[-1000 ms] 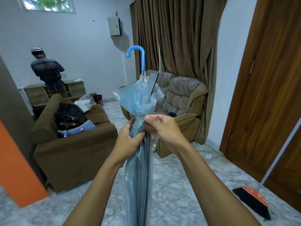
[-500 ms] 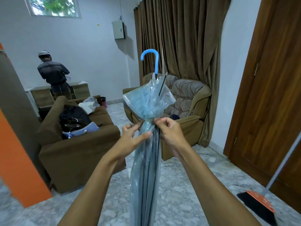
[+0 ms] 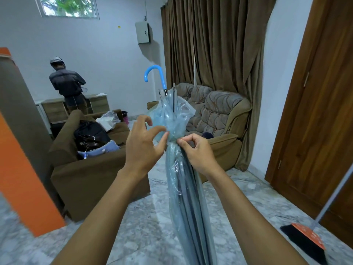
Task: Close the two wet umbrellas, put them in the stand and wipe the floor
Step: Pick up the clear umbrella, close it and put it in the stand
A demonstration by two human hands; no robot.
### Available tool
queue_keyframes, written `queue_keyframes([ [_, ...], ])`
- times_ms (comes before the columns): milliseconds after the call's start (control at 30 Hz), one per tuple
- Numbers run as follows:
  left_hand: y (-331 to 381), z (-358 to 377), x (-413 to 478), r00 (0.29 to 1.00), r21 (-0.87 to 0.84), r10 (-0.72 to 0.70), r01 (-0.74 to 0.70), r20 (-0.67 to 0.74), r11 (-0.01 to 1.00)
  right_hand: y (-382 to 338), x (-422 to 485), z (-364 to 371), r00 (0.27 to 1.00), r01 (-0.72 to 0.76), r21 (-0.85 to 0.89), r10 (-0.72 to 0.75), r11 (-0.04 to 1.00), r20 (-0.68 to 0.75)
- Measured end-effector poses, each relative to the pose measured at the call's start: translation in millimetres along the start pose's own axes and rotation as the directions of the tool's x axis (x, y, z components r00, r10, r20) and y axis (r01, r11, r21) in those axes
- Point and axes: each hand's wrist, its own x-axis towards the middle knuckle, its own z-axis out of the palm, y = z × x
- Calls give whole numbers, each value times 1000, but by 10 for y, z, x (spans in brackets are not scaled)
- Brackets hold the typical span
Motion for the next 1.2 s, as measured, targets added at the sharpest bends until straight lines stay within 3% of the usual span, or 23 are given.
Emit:
queue_keyframes([
  [100,45,-39,91,996,-90,-84,85,15,992,49,-28,11,998,-4,-84,9,996,55],
  [400,-19,2,116,934,-282,-357,349,27,893,147,-109,40,994,-55,-42,58,998,88],
  [567,-44,-60,90,860,-355,-428,506,276,786,283,-112,-9,991,-130,-33,131,991,25],
  [667,28,-53,-96,843,-289,-447,527,299,799,332,-72,-43,983,-165,-17,163,986,-83],
  [767,178,60,-330,715,-196,-477,638,512,745,281,-29,-49,976,-150,-20,145,989,-161],
  [833,293,146,-416,627,-191,-383,654,678,732,240,-19,-24,974,-141,-38,132,989,-184],
  [867,352,168,-432,619,-211,-329,637,713,742,225,-16,-7,973,-143,-47,131,989,-191],
  [967,454,223,-455,647,-297,-258,619,718,727,174,-20,17,975,-153,-63,141,986,-171],
  [1067,400,306,-506,668,-334,-299,648,682,685,148,-32,20,981,-185,-75,180,980,-69],
  [1200,299,370,-550,740,-302,-368,599,563,742,104,-43,37,985,-166,-7,166,986,55],
])
